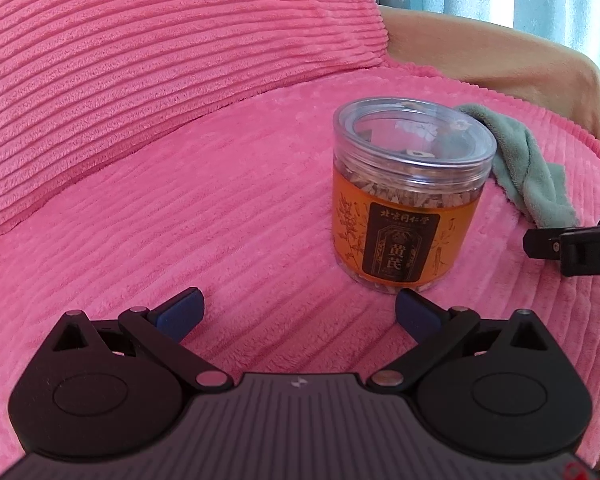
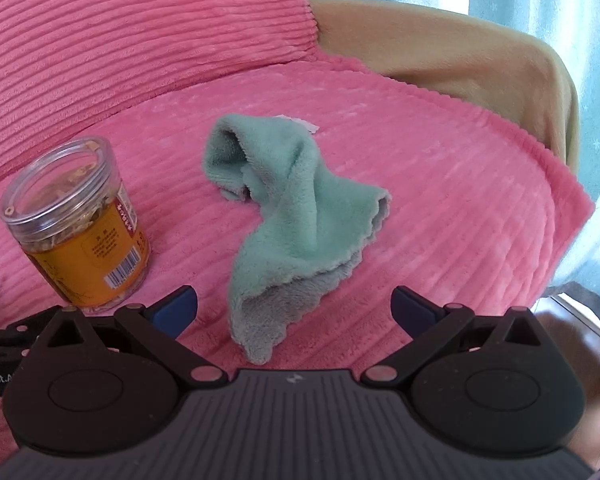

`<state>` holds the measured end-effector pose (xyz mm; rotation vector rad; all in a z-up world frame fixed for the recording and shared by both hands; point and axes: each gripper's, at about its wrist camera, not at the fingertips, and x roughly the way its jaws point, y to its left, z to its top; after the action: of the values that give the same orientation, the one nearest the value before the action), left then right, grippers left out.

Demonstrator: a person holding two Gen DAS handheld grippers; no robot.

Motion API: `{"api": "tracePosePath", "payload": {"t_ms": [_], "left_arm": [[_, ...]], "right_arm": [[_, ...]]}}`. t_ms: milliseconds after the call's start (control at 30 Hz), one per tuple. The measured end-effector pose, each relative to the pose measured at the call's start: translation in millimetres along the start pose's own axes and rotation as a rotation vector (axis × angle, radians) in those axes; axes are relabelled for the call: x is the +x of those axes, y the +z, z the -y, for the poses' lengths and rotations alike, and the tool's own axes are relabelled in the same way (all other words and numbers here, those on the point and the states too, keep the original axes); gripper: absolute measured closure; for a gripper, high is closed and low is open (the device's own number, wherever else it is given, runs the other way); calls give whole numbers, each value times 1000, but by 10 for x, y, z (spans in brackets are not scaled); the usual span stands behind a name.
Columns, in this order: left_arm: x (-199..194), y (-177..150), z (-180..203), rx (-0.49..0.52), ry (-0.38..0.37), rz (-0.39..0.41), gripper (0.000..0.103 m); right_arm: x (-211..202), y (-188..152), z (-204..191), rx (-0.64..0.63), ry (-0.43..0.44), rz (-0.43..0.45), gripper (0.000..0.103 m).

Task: Clean container
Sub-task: 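Move the left tool toward the clear orange-labelled jar while the right tool approaches the green cloth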

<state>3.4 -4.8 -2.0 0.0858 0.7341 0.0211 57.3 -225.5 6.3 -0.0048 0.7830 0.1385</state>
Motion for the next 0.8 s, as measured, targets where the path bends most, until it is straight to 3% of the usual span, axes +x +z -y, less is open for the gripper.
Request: {"api": "tracePosePath", "payload": {"t_ms": [800], "left_arm": [[-45, 34, 30, 32, -20, 24, 1]], "right_arm": [[127, -41, -23, 0, -3, -34, 1]]}}
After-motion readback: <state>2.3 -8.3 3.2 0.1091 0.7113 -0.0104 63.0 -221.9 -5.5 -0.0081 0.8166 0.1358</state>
